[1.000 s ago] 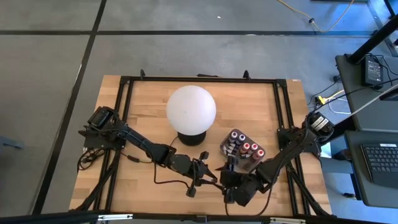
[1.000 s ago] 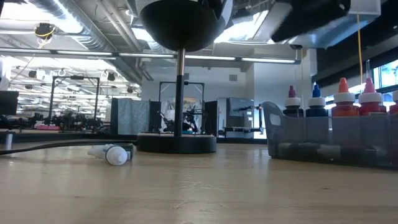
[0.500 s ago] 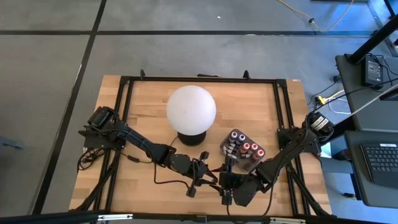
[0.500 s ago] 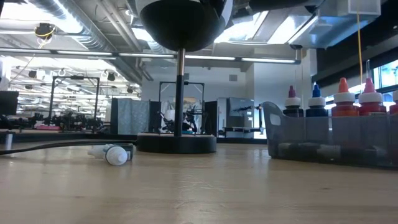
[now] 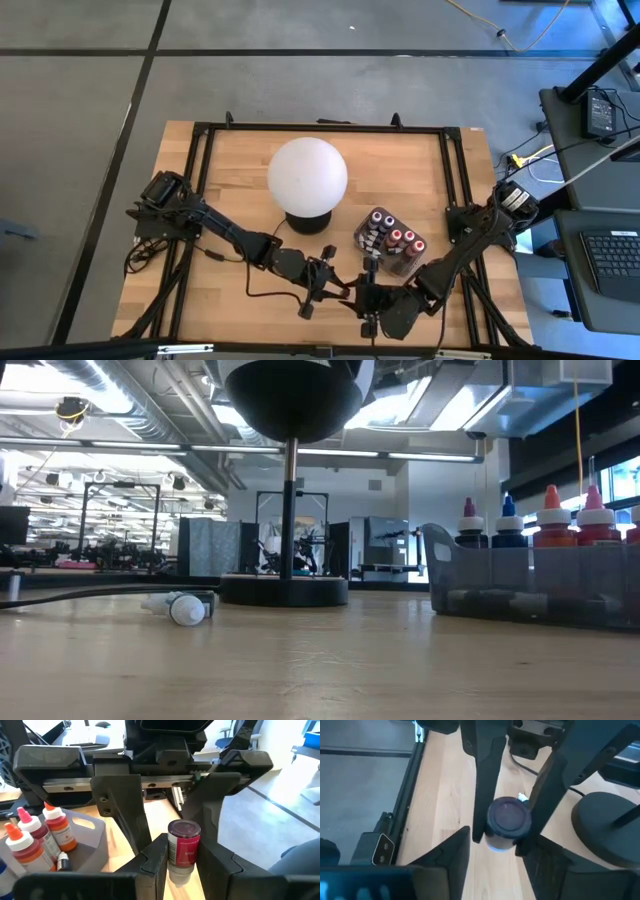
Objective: Pick & Place food coloring
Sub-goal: Put the small pink food coloring bottle into the black container
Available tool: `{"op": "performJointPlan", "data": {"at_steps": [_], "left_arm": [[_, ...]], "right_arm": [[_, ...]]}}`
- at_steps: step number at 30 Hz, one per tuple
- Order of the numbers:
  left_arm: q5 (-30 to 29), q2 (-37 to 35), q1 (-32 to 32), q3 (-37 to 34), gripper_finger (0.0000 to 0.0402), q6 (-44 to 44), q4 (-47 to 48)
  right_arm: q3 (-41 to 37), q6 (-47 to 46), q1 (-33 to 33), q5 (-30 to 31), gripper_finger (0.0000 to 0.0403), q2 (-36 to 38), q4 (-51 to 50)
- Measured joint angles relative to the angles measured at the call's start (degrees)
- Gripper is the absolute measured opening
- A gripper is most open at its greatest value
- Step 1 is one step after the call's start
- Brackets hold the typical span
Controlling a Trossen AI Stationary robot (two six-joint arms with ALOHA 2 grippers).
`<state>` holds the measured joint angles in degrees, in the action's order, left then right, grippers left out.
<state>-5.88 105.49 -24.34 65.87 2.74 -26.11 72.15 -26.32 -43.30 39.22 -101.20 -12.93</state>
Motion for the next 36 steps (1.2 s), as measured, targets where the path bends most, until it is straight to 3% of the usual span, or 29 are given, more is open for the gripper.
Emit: {"op": "performJointPlan", "data": {"at_steps": [10,23,30,36], "left_arm": [[2.89,-0.02,0.07,0.0,0.0086,0.02,-1.07],[3.11,0.0,0.03,-0.02,0.0104,0.02,-2.09],[3.09,0.0,0.05,-0.02,0.0152,-0.04,-2.42],[3.11,0.0,0.05,-0.02,0.0168,-1.22,-1.75]], "right_arm": [[0.23,-0.57,-0.1,0.22,0.0134,0.02,-0.08],[0.23,-0.44,-0.1,-1.15,0.0043,0.01,-0.25],[0.25,-0.38,-0.1,-1.19,0.0038,0.02,-0.28],[0.23,-0.36,-0.08,-1.39,0.0039,0.02,-0.3]]}}
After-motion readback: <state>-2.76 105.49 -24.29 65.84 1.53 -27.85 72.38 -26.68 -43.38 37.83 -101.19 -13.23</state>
